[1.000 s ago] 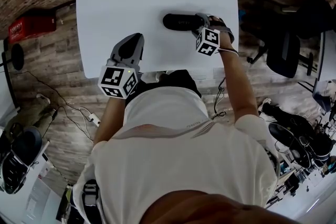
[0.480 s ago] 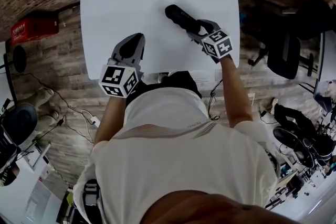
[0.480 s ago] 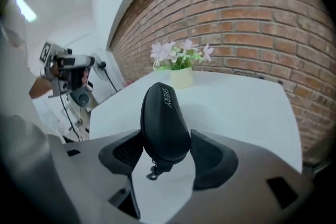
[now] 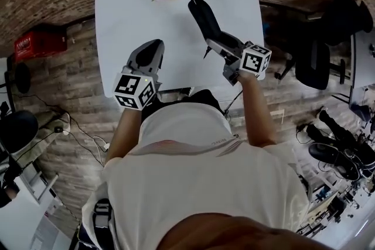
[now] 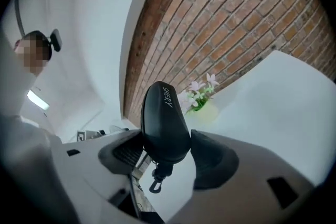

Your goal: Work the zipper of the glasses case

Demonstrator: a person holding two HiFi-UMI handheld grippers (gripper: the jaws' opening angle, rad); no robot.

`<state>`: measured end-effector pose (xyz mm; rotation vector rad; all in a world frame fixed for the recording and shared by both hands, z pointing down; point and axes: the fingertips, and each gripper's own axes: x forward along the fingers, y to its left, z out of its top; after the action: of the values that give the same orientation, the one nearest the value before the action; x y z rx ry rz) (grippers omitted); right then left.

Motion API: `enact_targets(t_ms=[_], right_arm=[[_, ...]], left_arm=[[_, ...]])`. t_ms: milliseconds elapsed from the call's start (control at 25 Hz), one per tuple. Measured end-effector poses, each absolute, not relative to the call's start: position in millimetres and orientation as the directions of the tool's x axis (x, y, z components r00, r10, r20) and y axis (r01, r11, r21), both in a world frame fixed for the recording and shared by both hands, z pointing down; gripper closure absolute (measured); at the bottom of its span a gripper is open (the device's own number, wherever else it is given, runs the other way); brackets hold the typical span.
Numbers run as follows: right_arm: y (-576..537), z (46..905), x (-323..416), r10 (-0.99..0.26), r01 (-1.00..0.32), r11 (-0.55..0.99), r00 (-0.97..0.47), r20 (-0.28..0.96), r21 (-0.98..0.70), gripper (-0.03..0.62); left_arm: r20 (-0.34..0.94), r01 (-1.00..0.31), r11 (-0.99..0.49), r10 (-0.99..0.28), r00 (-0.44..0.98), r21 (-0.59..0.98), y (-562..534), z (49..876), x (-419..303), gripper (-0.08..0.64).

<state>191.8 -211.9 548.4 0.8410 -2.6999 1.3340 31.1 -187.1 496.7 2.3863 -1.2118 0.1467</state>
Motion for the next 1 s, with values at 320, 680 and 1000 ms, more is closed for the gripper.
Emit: enact_targets(t_ms=[320, 680, 1000], right_arm=[[-200.6, 446.9, 160.1, -0.491, -0.267, 0.547, -0.87, -0.046, -0.793, 0.259], [-173.7, 394.4, 122.5, -0.401, -0.055, 0.58, -0.888, -0.226, -0.813, 0.258], [-157.8, 374.5, 93.6, -0.315, 0.075, 0.576, -0.898, -0.306, -0.814, 0.258]], left_arm=[[0.152, -0.732, -0.597, -0.732, 0.665, 0.328, -197.8, 432.6, 11.5, 0.531], [0.011, -0.592, -0.708, -0.638, 0.77, 0.385, -189.9, 390.1, -4.9, 0.529], [-0.171, -0.299, -0.789, -0.448, 0.877, 0.536, -178.5, 362.8, -11.4, 0.511]])
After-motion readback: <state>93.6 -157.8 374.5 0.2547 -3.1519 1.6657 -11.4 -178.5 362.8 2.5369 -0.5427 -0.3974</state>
